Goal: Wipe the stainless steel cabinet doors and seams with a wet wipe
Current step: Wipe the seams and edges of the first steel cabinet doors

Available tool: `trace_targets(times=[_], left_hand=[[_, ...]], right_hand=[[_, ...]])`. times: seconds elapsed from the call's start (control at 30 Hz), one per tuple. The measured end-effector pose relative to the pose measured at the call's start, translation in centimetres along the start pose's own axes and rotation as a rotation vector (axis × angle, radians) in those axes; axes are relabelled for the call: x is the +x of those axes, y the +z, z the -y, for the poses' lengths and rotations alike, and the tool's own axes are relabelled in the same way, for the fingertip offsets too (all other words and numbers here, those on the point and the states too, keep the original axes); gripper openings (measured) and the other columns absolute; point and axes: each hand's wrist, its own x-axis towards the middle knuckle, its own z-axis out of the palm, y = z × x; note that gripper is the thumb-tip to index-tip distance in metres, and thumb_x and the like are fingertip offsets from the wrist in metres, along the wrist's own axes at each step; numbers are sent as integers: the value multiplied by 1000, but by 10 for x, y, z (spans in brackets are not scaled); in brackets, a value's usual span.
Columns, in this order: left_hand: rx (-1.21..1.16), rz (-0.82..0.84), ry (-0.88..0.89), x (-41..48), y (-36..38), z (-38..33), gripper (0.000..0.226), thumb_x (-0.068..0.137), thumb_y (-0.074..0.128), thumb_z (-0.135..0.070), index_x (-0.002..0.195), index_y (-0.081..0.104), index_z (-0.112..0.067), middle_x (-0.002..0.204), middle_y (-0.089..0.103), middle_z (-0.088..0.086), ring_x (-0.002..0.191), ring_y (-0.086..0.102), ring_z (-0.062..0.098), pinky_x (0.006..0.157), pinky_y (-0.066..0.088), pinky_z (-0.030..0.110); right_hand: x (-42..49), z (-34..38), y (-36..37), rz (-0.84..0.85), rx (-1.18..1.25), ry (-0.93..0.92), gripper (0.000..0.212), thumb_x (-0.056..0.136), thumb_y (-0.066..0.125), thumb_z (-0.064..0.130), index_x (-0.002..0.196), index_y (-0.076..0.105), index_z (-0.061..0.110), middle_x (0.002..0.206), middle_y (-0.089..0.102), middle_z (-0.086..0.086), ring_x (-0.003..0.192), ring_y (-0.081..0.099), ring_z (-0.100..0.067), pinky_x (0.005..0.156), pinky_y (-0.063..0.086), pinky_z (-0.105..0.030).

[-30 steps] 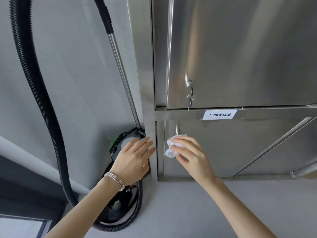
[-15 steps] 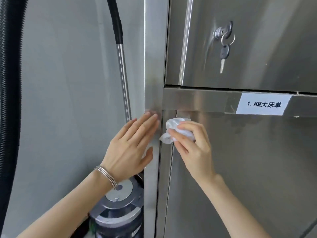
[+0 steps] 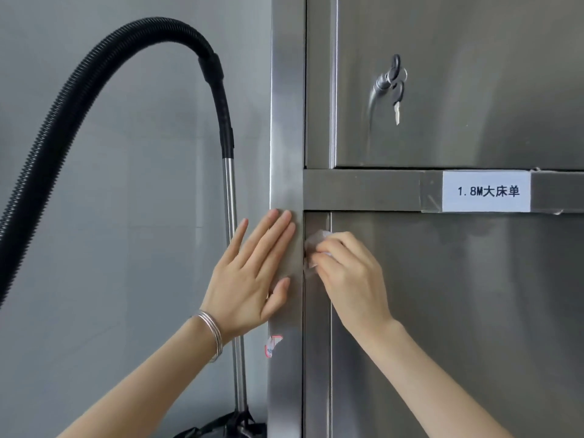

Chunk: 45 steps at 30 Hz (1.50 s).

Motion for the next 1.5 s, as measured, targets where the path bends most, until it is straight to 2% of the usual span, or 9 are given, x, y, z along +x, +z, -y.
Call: trace_targets(times=[0.2, 0.33, 0.53, 0.73, 0.83, 1.0, 1.1, 1.3, 1.5], left_hand=[[65, -45, 39, -2, 6, 8, 65, 95, 34, -40, 149, 27, -6, 158, 22, 7, 147, 18, 21, 116, 21, 55], [29, -58, 47, -2, 8, 7, 65, 94, 34, -40, 148, 27, -5, 157, 23, 8, 147, 19, 22, 115, 23, 55], [40, -46, 48, -3, 7, 7, 65, 94, 35, -40, 149, 27, -5, 157, 23, 7, 147, 18, 21, 115, 24, 54], [30, -6, 38, -4, 0, 3, 65, 94, 36, -38, 149, 26, -5, 157, 22, 8, 147, 17, 22, 116, 21, 50], [28, 24, 5, -1, -11, -4, 68, 89, 42, -34, 147, 30, -1, 156, 26, 12, 146, 20, 26, 118, 19, 47], [50, 30, 418, 7, -12, -12, 39, 83, 46, -17, 112, 66, -2, 123, 63, 14, 130, 48, 30, 115, 28, 45], [54, 78, 547, 5, -5, -20, 28, 82, 46, -23, 83, 68, -6, 93, 67, 10, 107, 62, 29, 114, 32, 46], [88, 141, 536, 1, -3, -24, 32, 81, 44, -30, 76, 62, -5, 83, 62, 11, 93, 61, 33, 117, 24, 50], [86, 188, 569, -22, -2, -34, 36, 81, 44, -35, 77, 62, -3, 82, 60, 12, 92, 59, 33, 116, 24, 52]], right_hand=[[9, 1, 14, -146, -97, 73, 24, 79, 68, -6, 59, 62, 7, 65, 62, -1, 73, 43, -17, 62, 38, -28], [-41, 10, 9, -43, -80, 8, 25, 72, 75, -6, 61, 63, 13, 70, 65, 3, 70, 53, -16, 62, 39, -25], [24, 2, 8, -69, -159, 101, 24, 59, 76, -8, 54, 60, 10, 58, 60, 1, 59, 55, -20, 60, 30, -22], [-118, 30, 10, 123, -94, -65, 32, 85, 53, 1, 57, 63, 16, 64, 60, 5, 66, 49, -10, 57, 39, -18], [-136, 34, 7, 197, -62, -60, 27, 82, 60, 1, 60, 65, 15, 69, 63, 6, 71, 53, -10, 58, 45, -18], [-108, 25, -3, 14, 64, -8, 11, 81, 67, -3, 78, 73, 6, 91, 72, 0, 88, 66, -19, 79, 52, -23], [-131, 30, 6, 47, 117, 66, 12, 83, 68, -1, 94, 73, 0, 102, 71, -4, 99, 65, -15, 93, 48, -21], [-198, 51, 3, 214, 94, -87, 12, 82, 64, 1, 82, 75, 5, 92, 73, 1, 88, 69, -14, 71, 53, -23], [-170, 37, 21, 10, 76, -53, 11, 83, 66, -4, 76, 73, 2, 87, 72, -4, 78, 67, -20, 68, 50, -28]])
